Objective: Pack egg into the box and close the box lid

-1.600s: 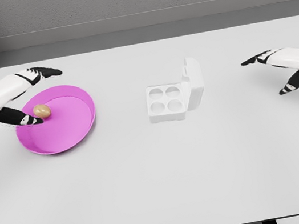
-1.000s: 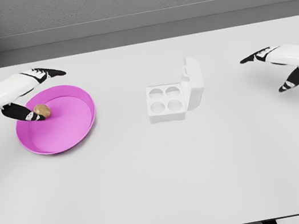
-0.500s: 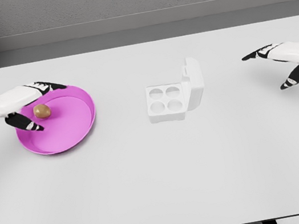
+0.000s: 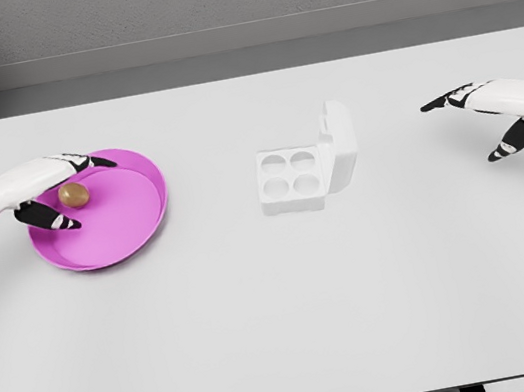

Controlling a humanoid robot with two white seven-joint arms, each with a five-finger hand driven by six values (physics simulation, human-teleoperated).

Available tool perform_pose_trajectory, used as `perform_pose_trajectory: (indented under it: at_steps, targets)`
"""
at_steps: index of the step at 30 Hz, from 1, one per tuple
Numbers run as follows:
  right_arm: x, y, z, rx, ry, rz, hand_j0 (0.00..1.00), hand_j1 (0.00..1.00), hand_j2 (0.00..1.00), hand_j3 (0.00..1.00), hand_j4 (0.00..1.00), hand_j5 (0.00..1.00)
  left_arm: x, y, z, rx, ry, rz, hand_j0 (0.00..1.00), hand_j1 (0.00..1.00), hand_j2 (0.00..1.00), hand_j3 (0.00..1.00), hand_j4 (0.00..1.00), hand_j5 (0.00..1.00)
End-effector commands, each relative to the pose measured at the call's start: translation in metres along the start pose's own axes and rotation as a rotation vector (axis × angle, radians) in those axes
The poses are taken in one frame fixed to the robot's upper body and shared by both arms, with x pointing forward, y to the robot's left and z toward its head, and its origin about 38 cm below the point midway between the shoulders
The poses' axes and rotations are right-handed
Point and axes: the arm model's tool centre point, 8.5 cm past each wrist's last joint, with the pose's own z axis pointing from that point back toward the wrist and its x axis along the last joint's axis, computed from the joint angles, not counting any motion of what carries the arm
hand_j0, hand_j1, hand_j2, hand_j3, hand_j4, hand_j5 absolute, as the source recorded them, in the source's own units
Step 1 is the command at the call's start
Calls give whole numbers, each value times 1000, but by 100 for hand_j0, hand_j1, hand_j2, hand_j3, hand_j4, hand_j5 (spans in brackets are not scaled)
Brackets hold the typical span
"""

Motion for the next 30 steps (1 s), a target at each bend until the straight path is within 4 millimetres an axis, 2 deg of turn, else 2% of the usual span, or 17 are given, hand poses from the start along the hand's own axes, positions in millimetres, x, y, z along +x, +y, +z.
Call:
perform_pose_trajectory:
  at_steps: [1, 3, 6, 14, 19, 30]
  targets:
    - [0, -1, 1, -4, -1, -4, 100, 100, 100, 100, 100, 100, -1, 0, 0, 1, 3, 3, 90, 90, 90, 90, 90, 90]
    - [0, 0, 1, -3, 1, -4, 100, 100, 100, 100, 100, 100, -1, 0, 0, 2, 3, 4, 90, 90, 90, 90, 90, 90]
    - [-1, 0, 3, -2, 5, -4, 100, 100, 100, 100, 100, 100, -12, -1, 3, -8, 41, 17, 90, 90, 90, 90, 90, 90]
    - [-2, 0, 2, 1, 6, -5, 100, 100, 100, 100, 100, 100, -11, 4, 2, 1, 37, 12, 90, 90, 90, 90, 90, 90]
    - [-2, 0, 2, 1, 6, -4, 100, 100, 100, 100, 100, 100, -10, 0, -5, -2, 33, 24, 90, 90, 90, 90, 90, 90]
    - [-1, -1, 2, 3, 3, 1, 100, 100, 100, 100, 100, 100, -16, -5, -4, -8, 49, 47, 90, 90, 90, 90, 90, 90]
